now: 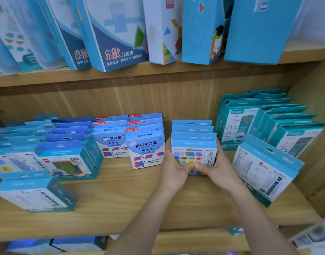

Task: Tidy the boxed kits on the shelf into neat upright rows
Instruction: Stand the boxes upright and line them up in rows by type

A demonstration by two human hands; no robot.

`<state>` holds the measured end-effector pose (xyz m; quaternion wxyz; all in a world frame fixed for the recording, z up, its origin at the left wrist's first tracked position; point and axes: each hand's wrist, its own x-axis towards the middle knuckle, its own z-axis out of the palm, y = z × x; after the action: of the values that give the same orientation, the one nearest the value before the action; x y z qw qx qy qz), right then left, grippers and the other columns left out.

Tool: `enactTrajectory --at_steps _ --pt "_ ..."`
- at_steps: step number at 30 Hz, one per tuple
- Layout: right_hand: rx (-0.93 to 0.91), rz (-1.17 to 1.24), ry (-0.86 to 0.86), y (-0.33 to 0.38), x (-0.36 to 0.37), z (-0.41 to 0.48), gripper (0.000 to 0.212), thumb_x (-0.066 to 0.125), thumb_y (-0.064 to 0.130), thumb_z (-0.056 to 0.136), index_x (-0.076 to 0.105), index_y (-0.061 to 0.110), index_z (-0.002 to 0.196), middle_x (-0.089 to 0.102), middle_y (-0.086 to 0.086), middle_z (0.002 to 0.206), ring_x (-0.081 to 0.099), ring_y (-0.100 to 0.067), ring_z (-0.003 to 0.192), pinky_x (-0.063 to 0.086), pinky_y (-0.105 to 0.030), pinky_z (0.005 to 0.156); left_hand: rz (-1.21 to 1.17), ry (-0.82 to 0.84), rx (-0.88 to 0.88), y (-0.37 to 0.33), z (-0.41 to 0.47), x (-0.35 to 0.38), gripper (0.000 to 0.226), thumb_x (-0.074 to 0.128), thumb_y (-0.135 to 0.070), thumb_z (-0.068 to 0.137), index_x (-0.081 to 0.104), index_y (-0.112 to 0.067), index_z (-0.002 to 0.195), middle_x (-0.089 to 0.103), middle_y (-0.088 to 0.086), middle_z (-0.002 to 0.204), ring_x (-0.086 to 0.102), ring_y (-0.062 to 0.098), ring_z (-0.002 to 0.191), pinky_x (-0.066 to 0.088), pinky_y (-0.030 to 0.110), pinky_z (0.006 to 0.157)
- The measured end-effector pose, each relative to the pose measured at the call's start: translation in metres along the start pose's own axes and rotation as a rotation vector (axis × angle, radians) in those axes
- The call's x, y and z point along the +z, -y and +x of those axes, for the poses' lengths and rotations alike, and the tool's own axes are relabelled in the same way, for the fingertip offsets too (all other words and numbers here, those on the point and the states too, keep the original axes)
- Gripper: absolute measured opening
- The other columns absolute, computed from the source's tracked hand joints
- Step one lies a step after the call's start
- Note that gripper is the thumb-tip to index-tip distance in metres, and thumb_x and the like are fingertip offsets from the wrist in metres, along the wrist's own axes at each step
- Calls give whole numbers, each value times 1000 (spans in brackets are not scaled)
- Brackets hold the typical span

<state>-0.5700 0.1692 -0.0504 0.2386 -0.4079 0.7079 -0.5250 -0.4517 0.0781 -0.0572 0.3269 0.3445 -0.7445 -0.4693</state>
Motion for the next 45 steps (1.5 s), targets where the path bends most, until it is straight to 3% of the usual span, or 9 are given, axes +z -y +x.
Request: enactTrajectory --at_steps 4,9,12,15,24,32,36,39,45 --pt "11 -31 -47 -2 5 4 90 73 7 80 20 37 146 55 22 124 50 2 117 40 -28 100 261 -37 47 4 -7 -19 72 71 -10 80 34 -34 137 60 -17 114 59 5 106 51 28 88" --pt "29 -57 -120 -8 14 4 92 72 7 82 15 41 146 58 18 124 52 -2 115 40 -23 91 384 -546 -17 29 -23 -73 85 84 -13 67 37 -22 138 45 3 117 48 24 108 44 40 96" --pt "16 -54 -159 -11 22 13 91 71 6 82 16 41 145 58 20 121 53 1 111 38 -15 82 560 -475 7 34 2 -87 103 85 -18 66 22 -29 147 34 11 143 34 30 128 33 39 104" --pt "9 -54 -155 -11 28 26 88 69 3 82 19 35 147 55 21 120 51 4 111 40 -13 85 702 -354 85 33 22 -87 99 81 -18 73 19 -42 146 18 10 153 29 31 135 39 42 100" --pt "63 -150 -124 -13 34 51 77 67 5 85 25 24 146 58 6 126 48 -5 106 38 -24 91 865 -338 180 44 40 -99 78 82 -28 70 40 -35 136 26 17 148 31 32 126 45 47 91" --pt "90 -199 -176 -10 37 48 65 69 9 83 36 21 138 58 3 126 53 -15 117 43 -29 94 823 -376 239 45 34 -101 80 83 -22 70 41 -31 138 25 13 150 27 32 127 38 47 100" --pt "124 -141 -192 -8 36 36 62 68 14 85 36 19 138 61 7 119 56 -5 99 44 -25 86 676 -467 214 47 29 -99 84 85 -13 66 41 -25 137 39 16 133 44 33 113 40 40 94" --pt "172 -158 -178 -10 37 31 61 65 19 88 36 19 140 61 4 125 57 -14 112 47 -35 96 539 -438 95 50 29 -96 83 82 -16 70 37 -27 139 42 10 120 50 21 88 41 29 84" --pt "221 -178 -95 5 30 24 54 61 20 90 37 20 139 57 3 130 53 -16 122 41 -32 100 634 -376 93 48 33 -96 77 79 -21 75 37 -30 139 39 6 109 53 24 78 49 35 78"
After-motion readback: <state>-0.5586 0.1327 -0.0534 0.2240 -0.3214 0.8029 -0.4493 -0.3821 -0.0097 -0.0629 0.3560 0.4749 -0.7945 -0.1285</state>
